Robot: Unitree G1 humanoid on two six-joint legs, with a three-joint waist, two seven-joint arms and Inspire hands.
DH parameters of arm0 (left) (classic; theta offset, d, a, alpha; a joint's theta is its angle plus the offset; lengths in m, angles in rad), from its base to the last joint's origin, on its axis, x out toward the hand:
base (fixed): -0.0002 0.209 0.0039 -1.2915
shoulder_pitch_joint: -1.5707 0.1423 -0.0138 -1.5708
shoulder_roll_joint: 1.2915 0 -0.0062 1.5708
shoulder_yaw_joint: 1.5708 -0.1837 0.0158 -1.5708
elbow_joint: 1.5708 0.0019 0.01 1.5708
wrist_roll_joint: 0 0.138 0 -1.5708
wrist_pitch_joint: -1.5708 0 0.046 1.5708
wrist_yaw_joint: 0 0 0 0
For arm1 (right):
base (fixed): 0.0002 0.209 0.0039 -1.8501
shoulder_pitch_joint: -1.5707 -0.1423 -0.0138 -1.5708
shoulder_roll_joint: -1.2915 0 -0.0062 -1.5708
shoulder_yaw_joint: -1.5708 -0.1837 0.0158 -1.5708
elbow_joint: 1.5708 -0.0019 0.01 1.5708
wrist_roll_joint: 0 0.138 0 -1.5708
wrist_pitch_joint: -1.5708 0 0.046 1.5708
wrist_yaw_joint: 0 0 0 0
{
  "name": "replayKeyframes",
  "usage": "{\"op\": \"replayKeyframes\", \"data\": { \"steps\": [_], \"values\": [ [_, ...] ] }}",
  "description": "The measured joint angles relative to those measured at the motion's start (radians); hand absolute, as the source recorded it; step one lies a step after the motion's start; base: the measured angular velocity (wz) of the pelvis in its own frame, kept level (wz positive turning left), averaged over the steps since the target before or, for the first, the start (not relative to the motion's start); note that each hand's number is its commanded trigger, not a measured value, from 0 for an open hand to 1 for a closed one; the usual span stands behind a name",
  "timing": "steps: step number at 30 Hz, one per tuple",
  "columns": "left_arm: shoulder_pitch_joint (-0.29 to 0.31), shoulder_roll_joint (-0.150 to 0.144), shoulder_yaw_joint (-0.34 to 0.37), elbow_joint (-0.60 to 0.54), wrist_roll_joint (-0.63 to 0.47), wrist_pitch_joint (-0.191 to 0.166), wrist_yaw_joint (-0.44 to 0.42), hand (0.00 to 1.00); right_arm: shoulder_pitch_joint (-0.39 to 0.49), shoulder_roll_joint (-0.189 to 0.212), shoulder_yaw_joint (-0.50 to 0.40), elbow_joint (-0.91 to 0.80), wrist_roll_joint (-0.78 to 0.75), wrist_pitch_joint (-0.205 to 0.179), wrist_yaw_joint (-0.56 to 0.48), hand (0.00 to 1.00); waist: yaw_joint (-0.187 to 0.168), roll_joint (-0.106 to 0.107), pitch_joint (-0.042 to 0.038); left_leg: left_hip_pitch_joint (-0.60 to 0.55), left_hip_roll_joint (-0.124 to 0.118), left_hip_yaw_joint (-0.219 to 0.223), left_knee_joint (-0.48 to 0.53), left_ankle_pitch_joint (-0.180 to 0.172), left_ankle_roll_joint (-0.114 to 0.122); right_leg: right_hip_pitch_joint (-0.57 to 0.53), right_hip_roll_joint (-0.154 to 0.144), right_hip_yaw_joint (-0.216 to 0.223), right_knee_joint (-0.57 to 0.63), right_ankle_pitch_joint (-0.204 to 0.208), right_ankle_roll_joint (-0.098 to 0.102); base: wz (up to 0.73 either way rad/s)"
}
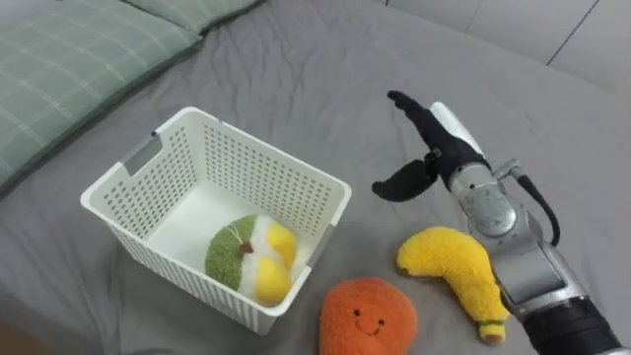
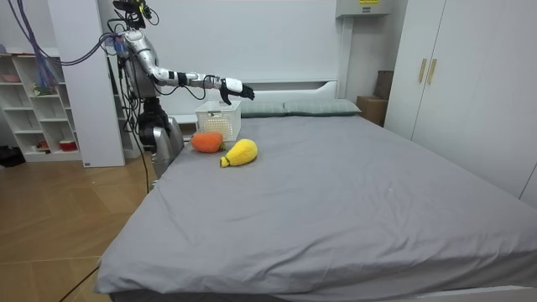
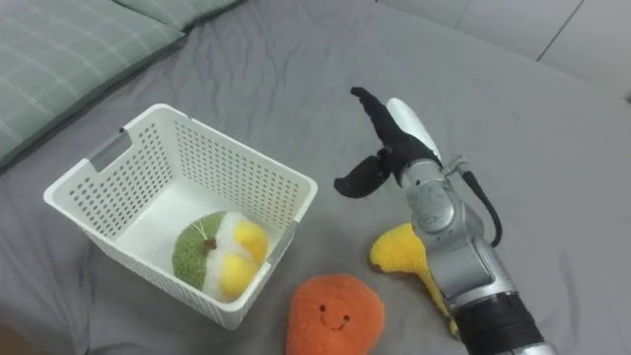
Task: Collect toys from the bed
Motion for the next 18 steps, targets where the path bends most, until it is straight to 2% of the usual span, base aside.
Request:
{"op": "replayKeyframes", "data": {
  "steps": [4,7,10,11,12,14,16,18],
  "values": [
    [0.020,0.012,0.001,0.000,-0.001,-0.001,-0.002,0.00,0.001,-0.023,-0.050,0.128,0.126,-0.021,-0.039,0.00,-0.028,-0.003,-0.0024,-0.002,0.000,0.004,0.002,0.000,0.001,-0.002,0.000,0.006,0.001,0.000,0.000,-0.01],
    [0.016,0.020,-0.001,0.000,-0.001,-0.001,-0.005,0.00,-0.002,-0.040,-0.060,0.232,0.145,-0.029,-0.067,0.00,-0.036,-0.014,-0.0109,-0.035,0.001,0.005,0.013,-0.001,0.001,-0.031,0.001,0.002,0.005,0.001,0.000,0.00],
    [-0.008,0.029,-0.004,0.007,-0.005,0.000,-0.016,0.00,-0.014,-0.053,-0.062,0.353,0.154,-0.041,-0.110,0.00,-0.037,-0.016,-0.0119,-0.075,0.005,0.010,0.025,-0.001,0.001,-0.076,0.002,0.016,0.020,0.002,-0.002,-0.04],
    [-0.015,0.031,-0.007,0.008,-0.007,0.000,-0.017,0.00,-0.020,-0.053,-0.061,0.381,0.158,-0.047,-0.119,0.00,-0.035,-0.015,-0.0114,-0.085,0.006,0.012,0.030,-0.001,0.001,-0.085,0.004,0.020,0.020,0.005,-0.003,-0.07],
    [-0.033,0.034,-0.015,0.009,-0.018,-0.001,-0.017,0.00,-0.041,-0.053,-0.060,0.456,0.166,-0.061,-0.131,0.00,-0.033,-0.012,-0.0077,-0.106,0.009,0.013,0.036,-0.001,0.001,-0.101,0.007,0.019,0.019,0.011,-0.004,-0.03],
    [-0.071,0.037,-0.032,0.010,-0.043,-0.005,-0.018,0.00,-0.070,-0.053,-0.060,0.542,0.161,-0.064,-0.154,0.00,-0.033,-0.006,-0.0028,-0.149,0.010,0.009,0.054,0.000,0.000,-0.134,0.008,0.005,0.018,0.018,-0.007,0.00],
    [-0.131,0.045,-0.052,0.013,-0.071,-0.021,-0.017,0.00,-0.125,-0.054,-0.059,0.643,0.150,-0.069,-0.167,0.00,-0.034,-0.006,-0.0002,-0.215,0.013,0.009,0.063,0.010,-0.003,-0.200,0.010,0.003,0.018,0.030,-0.014,0.00],
    [-0.161,0.049,-0.074,0.024,-0.097,-0.037,-0.016,0.00,-0.154,-0.054,-0.059,0.691,0.151,-0.074,-0.173,0.00,-0.033,-0.005,0.0018,-0.243,0.014,0.009,0.066,0.016,-0.004,-0.231,0.010,0.002,0.019,0.034,-0.017,0.00]
  ]
}}
